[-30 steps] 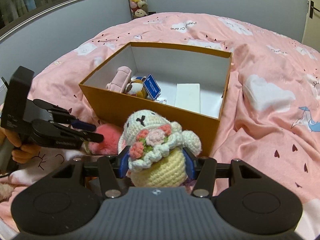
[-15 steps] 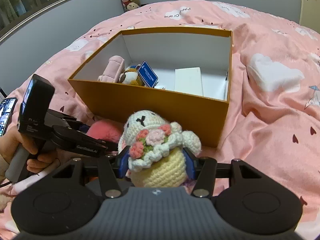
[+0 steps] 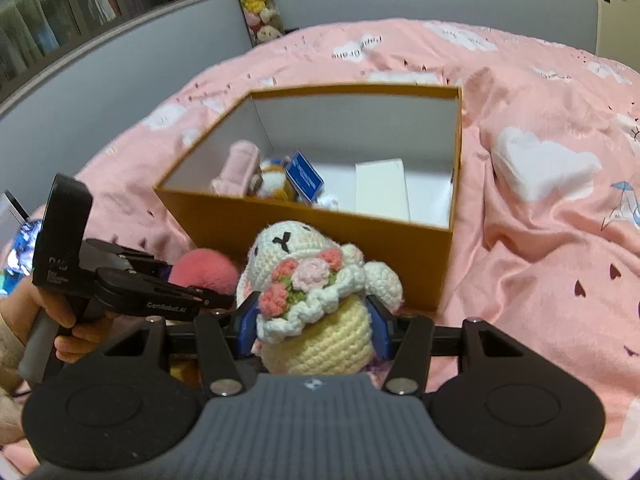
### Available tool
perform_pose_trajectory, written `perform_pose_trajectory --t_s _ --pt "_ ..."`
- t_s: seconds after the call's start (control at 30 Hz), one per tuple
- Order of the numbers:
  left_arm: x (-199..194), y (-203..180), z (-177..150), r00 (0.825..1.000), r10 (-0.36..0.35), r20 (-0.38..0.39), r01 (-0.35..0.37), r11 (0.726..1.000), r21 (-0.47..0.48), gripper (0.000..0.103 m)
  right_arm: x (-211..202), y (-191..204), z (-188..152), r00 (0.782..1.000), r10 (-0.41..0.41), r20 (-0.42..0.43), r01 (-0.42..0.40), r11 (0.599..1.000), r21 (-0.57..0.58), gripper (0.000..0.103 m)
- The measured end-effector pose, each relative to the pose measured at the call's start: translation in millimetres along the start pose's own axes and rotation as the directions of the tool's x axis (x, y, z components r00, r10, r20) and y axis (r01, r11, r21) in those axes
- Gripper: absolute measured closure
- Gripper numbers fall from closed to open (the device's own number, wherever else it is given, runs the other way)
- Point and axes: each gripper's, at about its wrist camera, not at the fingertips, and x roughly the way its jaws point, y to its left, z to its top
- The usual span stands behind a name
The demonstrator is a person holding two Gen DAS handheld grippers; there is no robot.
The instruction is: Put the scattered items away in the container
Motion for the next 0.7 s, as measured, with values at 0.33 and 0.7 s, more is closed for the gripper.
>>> perform_pose_trajectory --t_s 0.33,0.7 --pt "-83 -14 27 0.976 -0.068 0.205 0.058 0.997 0.058 0.052 -26 2 39 0.991 0.021 0.134 -0.028 0.998 0.049 0.046" --pt "-64 -8 105 0.974 -0.059 0.220 0.057 0.998 0.012 0.052 43 -14 91 0.994 -0.027 0.107 0.004 0.979 0.202 0.046"
